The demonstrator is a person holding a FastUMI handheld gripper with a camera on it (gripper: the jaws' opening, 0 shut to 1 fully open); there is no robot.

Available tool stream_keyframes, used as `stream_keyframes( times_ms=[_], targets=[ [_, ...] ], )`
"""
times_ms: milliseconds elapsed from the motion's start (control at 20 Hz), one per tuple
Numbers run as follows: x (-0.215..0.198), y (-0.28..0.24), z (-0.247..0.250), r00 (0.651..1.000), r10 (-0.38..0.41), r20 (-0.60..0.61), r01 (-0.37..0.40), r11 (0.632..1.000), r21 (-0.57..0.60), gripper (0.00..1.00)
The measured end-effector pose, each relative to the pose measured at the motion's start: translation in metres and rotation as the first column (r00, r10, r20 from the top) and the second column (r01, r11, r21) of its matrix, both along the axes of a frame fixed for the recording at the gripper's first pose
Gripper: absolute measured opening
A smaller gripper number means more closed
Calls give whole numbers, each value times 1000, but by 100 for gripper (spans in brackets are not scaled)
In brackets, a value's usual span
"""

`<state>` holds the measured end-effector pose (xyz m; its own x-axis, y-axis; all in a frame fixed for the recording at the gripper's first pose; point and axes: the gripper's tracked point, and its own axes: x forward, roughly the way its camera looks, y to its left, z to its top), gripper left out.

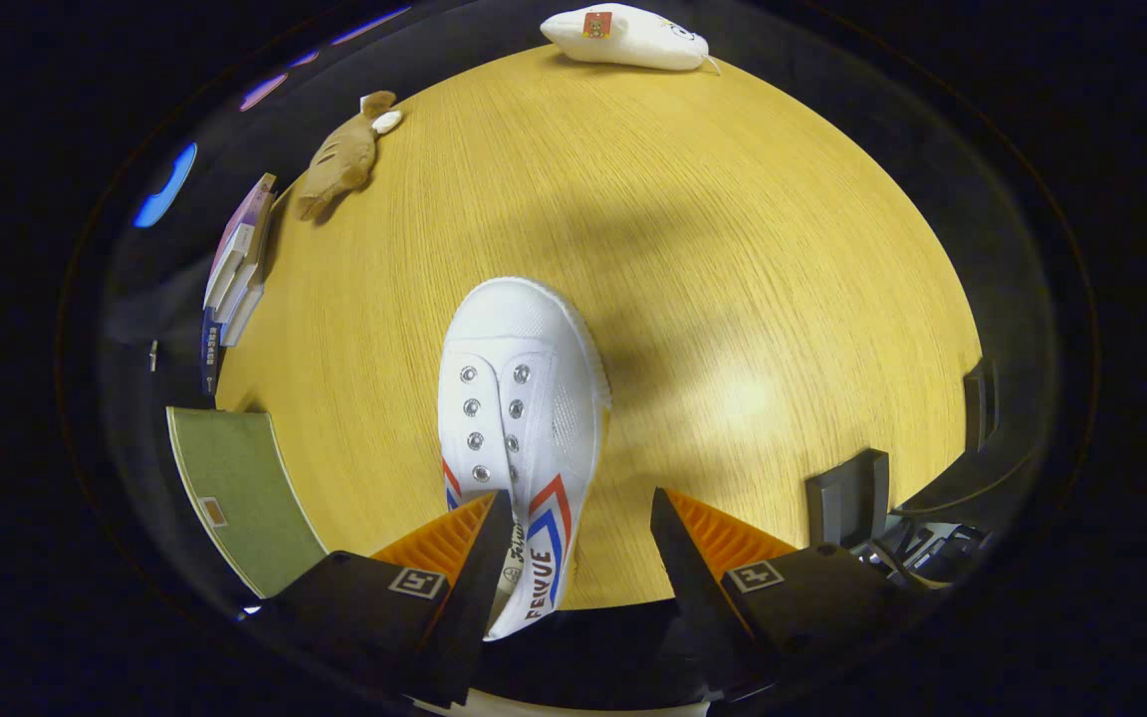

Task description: Open the storage box then place both shoes into the box .Put the left shoe in first, then the right shoe, with the right side of both shoes facing outward in a uniform manner.

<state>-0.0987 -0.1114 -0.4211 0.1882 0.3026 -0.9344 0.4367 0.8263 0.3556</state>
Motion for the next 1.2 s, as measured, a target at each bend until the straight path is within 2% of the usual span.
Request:
stream_keyframes(
  times_ms=[100,150,300,350,400,550,600,650,800,1000,1200],
  targets=[
    [3,7,-1,1000,-5,-3,5,1000,18,85],
    [4,11,-2,1000,-5,-1,5,1000,27,80],
    [8,16,-7,1000,7,-1,-7,1000,24,79],
    [8,21,-10,1000,6,-12,-6,1000,19,75],
    [5,18,-12,1000,8,-28,-8,1000,2,61],
    [7,12,-11,999,-20,-30,20,1000,-8,35],
    [9,13,-9,999,-41,-23,41,999,3,14],
    [6,11,-8,999,-49,-14,49,999,7,11],
    [9,12,3,997,-65,29,65,998,23,11],
    [26,28,56,991,-103,87,95,991,95,11],
    [54,70,128,980,-61,190,33,988,148,11]
  ],
)
